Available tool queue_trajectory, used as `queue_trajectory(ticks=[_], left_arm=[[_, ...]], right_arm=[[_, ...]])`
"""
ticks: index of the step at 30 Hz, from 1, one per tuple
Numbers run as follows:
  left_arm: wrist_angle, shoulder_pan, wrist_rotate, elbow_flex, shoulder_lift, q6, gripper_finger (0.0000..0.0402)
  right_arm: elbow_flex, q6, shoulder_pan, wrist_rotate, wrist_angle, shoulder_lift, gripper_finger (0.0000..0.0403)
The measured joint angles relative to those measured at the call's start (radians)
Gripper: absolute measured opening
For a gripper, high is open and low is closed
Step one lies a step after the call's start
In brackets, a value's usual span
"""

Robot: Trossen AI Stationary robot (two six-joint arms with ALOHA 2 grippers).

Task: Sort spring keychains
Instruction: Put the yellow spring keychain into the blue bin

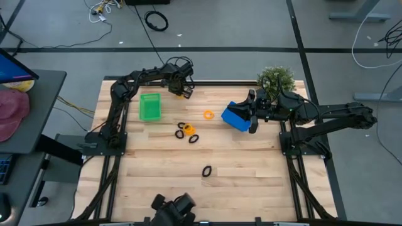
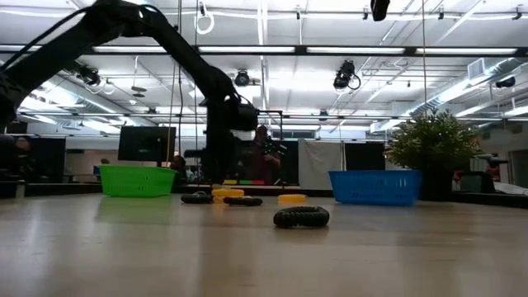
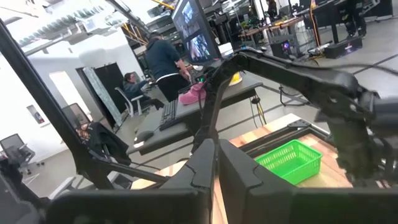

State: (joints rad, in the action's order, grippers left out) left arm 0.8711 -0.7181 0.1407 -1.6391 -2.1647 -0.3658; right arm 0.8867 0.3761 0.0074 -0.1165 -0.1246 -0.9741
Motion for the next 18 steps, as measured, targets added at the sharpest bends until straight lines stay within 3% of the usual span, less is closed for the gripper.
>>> queue_trajectory(ticks=[7, 18], left_arm=[[0.000, 0.005, 0.038, -0.003, 0.172, 0.051, 0.0025], [-0.022, 0.073, 0.150, -0.005, 0.629, -0.008, 0.0032]], right_arm=[[0.000, -0.018, 0.000, -0.003, -0.006, 0.000, 0.0025], [0.000, -0.054, 0.000, -0.002, -0.113, 0.000, 0.0025]])
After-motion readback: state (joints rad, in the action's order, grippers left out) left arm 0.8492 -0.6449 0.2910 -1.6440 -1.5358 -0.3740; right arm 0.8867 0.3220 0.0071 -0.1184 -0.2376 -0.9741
